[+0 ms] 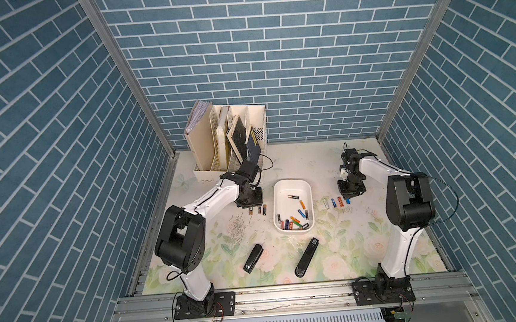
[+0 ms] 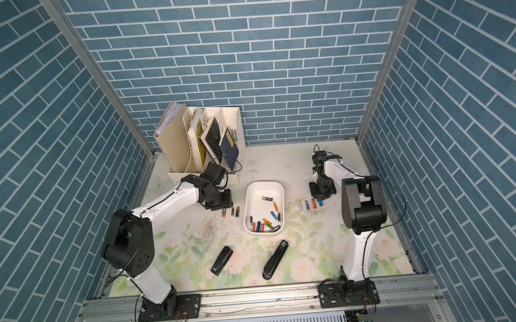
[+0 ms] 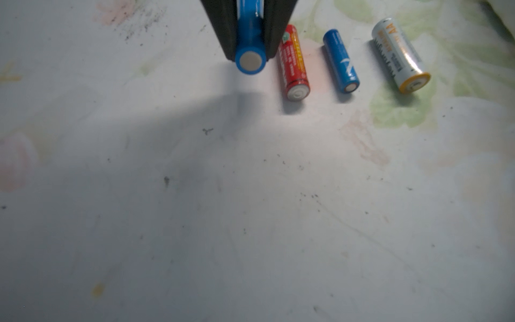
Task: Take the batteries out of the storage box
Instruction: Place the battery at the center of the board.
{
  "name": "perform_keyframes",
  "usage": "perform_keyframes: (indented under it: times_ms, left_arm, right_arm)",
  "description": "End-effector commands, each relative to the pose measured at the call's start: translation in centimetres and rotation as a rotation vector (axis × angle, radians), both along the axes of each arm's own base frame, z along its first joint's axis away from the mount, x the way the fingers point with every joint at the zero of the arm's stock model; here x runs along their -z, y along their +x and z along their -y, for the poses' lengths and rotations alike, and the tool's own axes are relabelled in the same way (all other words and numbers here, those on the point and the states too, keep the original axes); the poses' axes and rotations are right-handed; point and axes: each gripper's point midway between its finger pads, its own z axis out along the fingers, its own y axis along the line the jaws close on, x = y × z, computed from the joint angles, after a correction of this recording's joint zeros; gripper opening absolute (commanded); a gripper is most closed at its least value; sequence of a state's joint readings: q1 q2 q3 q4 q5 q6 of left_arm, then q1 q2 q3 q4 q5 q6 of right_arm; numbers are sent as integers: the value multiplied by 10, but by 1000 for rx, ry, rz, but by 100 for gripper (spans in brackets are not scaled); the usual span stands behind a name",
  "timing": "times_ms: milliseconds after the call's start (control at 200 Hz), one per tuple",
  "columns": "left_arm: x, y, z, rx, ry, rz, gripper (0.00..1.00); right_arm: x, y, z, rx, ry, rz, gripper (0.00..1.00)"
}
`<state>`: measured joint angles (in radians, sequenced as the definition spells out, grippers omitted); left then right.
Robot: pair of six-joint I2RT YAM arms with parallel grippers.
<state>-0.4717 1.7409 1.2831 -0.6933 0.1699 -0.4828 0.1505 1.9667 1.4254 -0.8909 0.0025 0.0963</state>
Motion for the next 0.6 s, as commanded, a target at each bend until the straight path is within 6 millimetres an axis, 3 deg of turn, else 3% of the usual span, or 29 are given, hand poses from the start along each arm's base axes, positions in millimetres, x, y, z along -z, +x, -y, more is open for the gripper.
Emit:
perform_keyframes:
  times_ms: [0, 595]
  left_arm:
    - [-2, -4, -4, -7, 3, 1, 41]
    - [1, -8, -7, -23, 1, 0, 41]
  right_arm:
    - [10, 2, 6, -13, -5, -16, 11]
    - [23, -1, 12, -2, -17, -53, 13]
